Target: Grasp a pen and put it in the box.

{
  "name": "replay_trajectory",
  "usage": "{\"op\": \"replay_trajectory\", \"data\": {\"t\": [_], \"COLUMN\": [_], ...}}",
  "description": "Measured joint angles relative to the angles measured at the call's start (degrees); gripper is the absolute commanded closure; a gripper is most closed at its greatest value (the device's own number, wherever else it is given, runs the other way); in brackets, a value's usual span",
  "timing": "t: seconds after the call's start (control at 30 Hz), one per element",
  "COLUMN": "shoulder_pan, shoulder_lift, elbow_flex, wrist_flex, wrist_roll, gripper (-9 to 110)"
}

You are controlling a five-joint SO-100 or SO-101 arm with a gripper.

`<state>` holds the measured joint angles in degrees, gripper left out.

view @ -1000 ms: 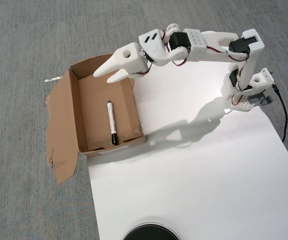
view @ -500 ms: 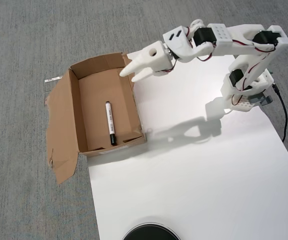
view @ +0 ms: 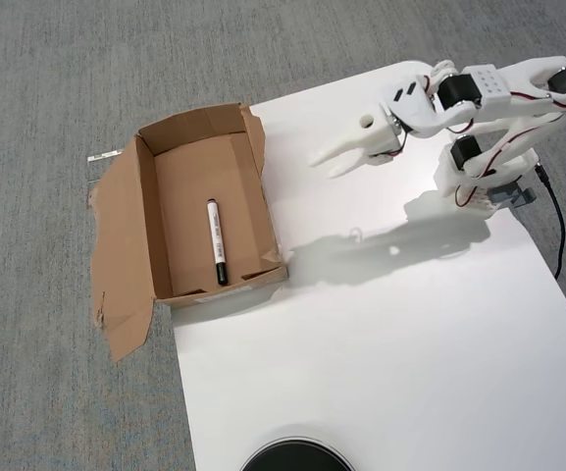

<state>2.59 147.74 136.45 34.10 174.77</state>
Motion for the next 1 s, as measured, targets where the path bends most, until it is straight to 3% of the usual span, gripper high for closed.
{"op": "replay_trajectory", "data": {"t": [1.0], "shoulder_pan": [-1.4], "shoulder_lift": [31.2], "elbow_flex": [30.8], "wrist_flex": [0.0], "wrist_roll": [0.0], "gripper": [77]}}
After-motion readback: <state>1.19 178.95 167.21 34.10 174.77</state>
